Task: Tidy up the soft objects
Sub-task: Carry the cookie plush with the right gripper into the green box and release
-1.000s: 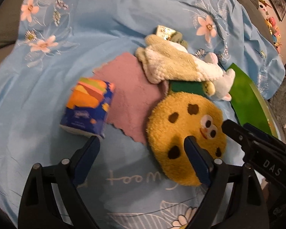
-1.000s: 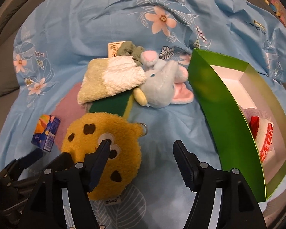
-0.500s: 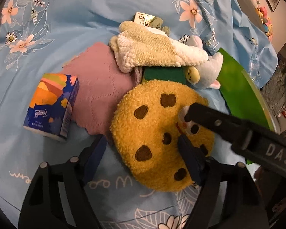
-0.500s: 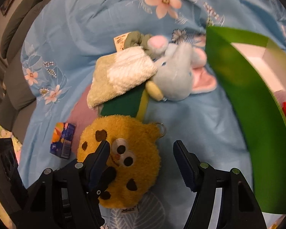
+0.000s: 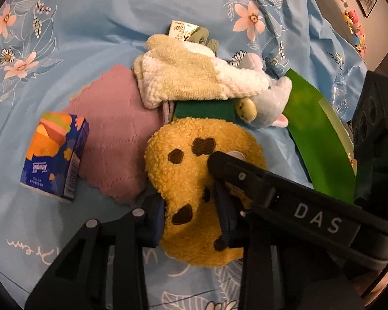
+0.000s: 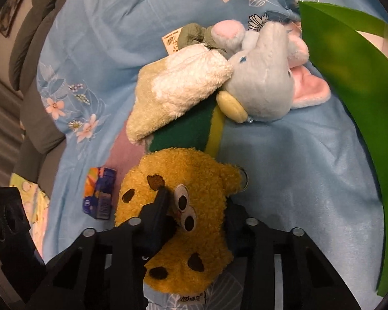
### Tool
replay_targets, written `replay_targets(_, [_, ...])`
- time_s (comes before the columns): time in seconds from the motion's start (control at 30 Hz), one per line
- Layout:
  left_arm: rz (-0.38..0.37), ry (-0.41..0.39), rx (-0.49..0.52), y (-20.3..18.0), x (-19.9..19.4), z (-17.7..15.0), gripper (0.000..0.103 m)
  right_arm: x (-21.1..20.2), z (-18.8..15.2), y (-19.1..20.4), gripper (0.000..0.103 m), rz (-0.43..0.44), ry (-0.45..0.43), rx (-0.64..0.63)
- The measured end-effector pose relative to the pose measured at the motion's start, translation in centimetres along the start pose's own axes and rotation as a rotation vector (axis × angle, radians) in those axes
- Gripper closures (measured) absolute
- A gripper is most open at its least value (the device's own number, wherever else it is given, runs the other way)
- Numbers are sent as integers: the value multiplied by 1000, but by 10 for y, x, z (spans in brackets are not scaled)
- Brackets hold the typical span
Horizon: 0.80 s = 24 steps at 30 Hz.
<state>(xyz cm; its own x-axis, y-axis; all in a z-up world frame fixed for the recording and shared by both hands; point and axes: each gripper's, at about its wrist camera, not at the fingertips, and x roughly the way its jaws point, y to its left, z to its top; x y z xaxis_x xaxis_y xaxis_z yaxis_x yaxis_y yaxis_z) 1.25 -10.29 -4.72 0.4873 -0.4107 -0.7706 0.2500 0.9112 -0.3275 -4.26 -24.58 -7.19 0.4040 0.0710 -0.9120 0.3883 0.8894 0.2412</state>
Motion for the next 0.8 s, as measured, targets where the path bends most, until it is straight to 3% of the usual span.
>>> replay_targets(0.23, [2,-91,83,-36,-25,15,78,-44,9,-2,73,22,-110,5])
replay_targets(0.53, [-98,-193,230,-109,-42,43,78,-122,24,-31,73,-3,-351,68])
replay_targets(0.8, [-204,-157,323,-168,-16,58,78,-165,34,-82,73,-68,-466,175])
